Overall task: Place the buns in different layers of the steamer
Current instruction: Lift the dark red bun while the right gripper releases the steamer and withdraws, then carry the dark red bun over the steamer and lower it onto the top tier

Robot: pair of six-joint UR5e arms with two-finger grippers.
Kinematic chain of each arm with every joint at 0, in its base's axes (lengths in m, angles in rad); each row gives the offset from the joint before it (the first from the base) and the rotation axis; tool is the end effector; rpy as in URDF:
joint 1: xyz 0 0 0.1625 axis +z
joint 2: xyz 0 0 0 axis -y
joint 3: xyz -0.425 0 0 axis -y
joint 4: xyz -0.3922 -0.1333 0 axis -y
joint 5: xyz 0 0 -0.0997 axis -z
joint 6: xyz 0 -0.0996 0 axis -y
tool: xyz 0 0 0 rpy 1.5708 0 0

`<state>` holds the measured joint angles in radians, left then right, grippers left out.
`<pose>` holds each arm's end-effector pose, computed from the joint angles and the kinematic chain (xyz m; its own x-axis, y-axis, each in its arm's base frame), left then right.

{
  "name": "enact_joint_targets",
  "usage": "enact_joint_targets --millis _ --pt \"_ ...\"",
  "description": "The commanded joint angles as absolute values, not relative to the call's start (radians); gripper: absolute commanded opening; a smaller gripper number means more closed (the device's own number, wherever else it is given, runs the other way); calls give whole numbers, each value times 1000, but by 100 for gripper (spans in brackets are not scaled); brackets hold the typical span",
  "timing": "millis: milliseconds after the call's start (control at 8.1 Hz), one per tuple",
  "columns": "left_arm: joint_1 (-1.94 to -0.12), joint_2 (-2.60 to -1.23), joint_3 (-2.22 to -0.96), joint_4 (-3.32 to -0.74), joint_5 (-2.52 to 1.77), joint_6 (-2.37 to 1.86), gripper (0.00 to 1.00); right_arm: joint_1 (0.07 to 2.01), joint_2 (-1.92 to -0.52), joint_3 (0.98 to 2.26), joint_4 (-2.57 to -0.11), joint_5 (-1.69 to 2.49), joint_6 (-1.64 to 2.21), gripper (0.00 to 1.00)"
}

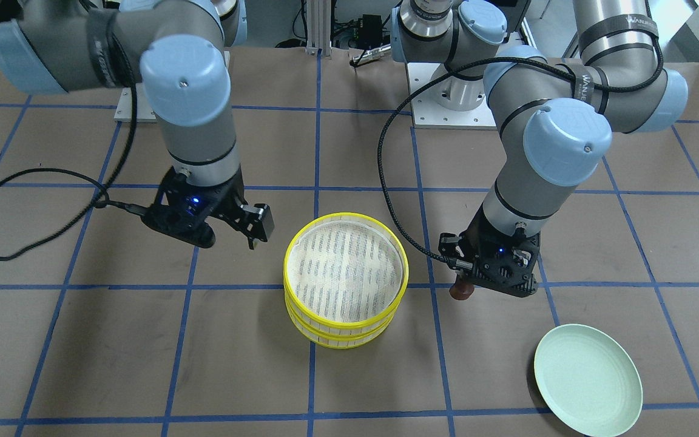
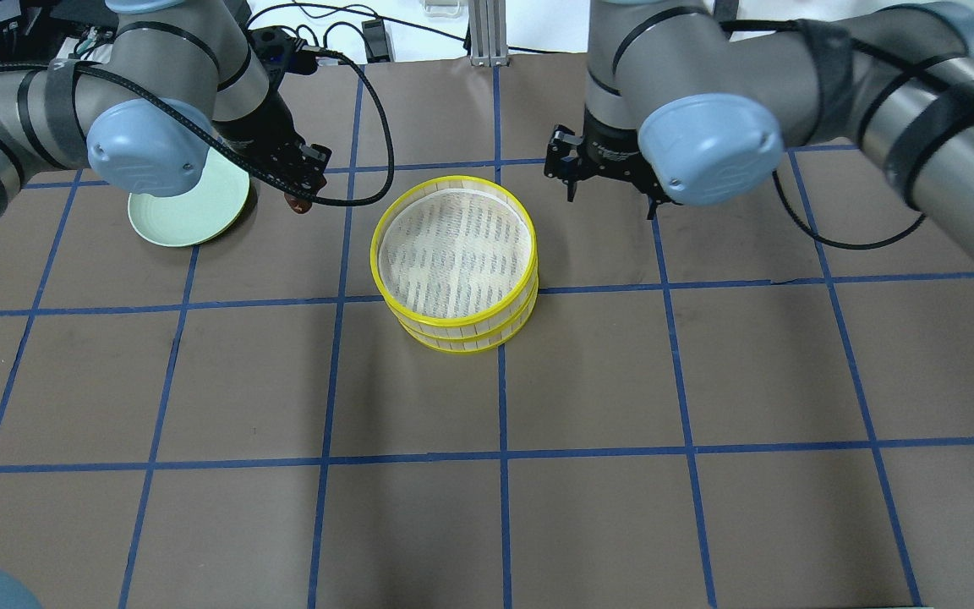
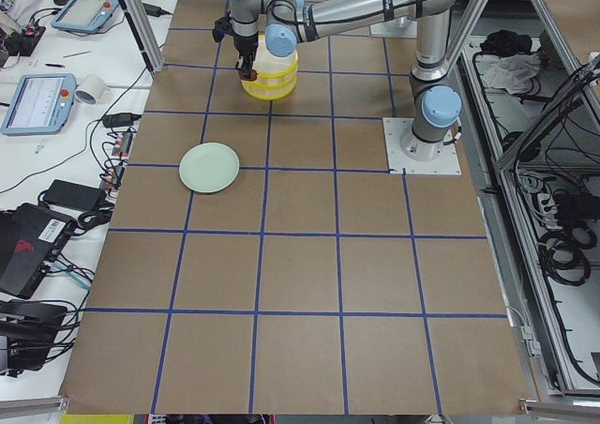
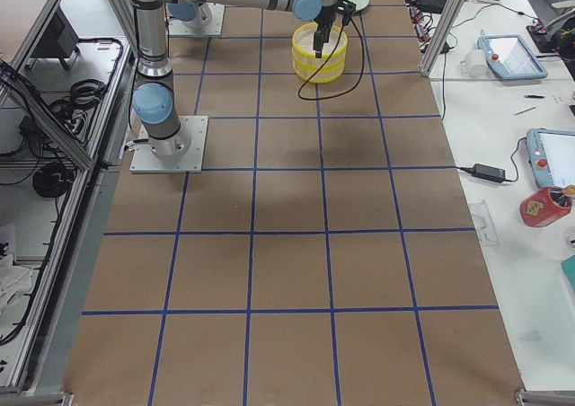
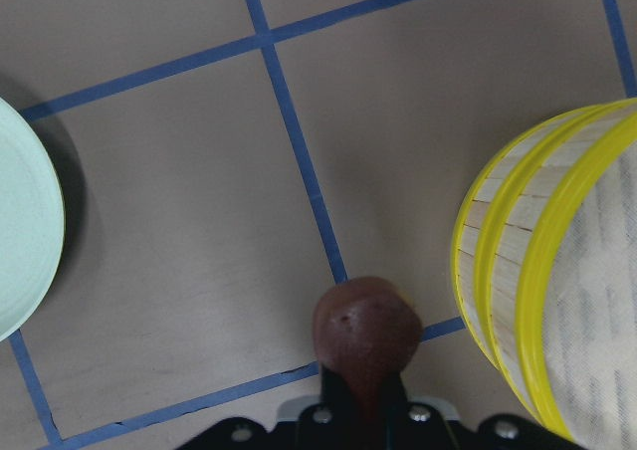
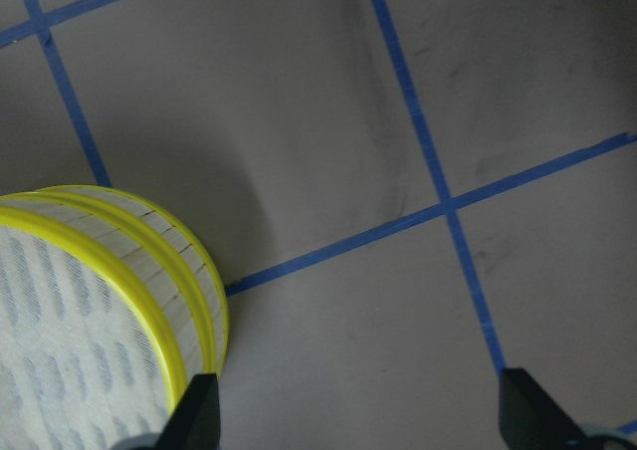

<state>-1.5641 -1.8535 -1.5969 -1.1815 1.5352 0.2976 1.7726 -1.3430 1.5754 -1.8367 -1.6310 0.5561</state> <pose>-0.1328 -0.6005 0.3602 -0.9574 0.2886 0.0103 0.2867 0.9540 -0.0873 0.2411 -0.5433 0.3902 -0.9367 0.3486 0.0334 0.3463 0.9362 -0.0602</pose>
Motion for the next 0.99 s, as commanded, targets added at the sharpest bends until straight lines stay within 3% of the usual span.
enact_joint_targets --millis 0,247,864 --pt "-1642 -1809 -1597 -1222 1525 174 0 1672 -1520 1578 -1651 -1631 433 100" --pt "-1724 -1781 -1597 -1229 1505 88 0 1613 -1609 1578 -1548 -1626 309 100" --pt "-1841 -1792 -1641 -1220 1479 -72 0 1594 -1617 1578 -1562 -1620 290 100"
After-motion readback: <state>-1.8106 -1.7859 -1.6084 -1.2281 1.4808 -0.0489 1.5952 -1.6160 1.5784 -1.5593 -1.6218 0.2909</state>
